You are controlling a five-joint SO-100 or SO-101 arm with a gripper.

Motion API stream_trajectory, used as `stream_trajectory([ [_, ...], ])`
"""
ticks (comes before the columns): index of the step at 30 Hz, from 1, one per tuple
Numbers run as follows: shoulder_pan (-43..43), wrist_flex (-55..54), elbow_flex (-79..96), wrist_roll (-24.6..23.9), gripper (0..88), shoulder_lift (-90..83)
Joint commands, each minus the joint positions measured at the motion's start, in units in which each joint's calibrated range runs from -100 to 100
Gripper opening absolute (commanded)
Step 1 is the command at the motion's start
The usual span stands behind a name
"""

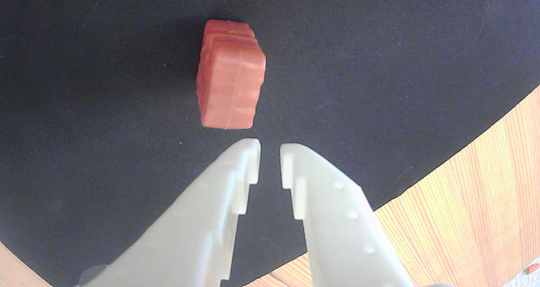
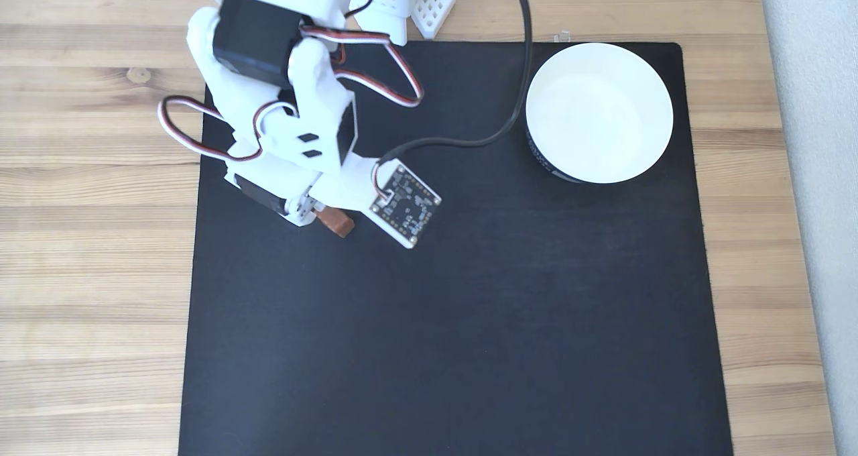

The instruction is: Pick up the toy and place it on the plate

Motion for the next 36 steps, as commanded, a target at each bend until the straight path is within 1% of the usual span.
stream_trajectory([
  [1,-0.09,-0.01,-2.53,-0.10,3.3,-0.63],
  [2,-0.17,-0.01,-2.62,-0.10,5.5,-0.72],
  [4,-0.42,0.49,-2.62,-0.10,16.3,-0.80],
  [5,-1.76,2.19,-3.16,0.58,30.5,-0.80],
  [6,-2.26,3.88,-3.97,0.63,36.0,-0.47],
  [7,-2.51,5.15,-4.78,0.63,36.9,-0.38],
  [10,-2.76,8.88,-8.47,0.06,36.8,-0.13],
  [21,-2.43,9.13,-8.11,-0.10,36.8,-0.05],
  [25,-2.60,8.88,-6.13,-2.44,36.8,-0.05],
  [29,-2.68,8.88,-5.05,-2.55,36.8,-0.05],
  [33,-2.51,10.32,-4.96,-7.04,36.8,-0.05],
  [36,-2.34,11.59,-4.96,-9.02,36.8,-0.05],
])
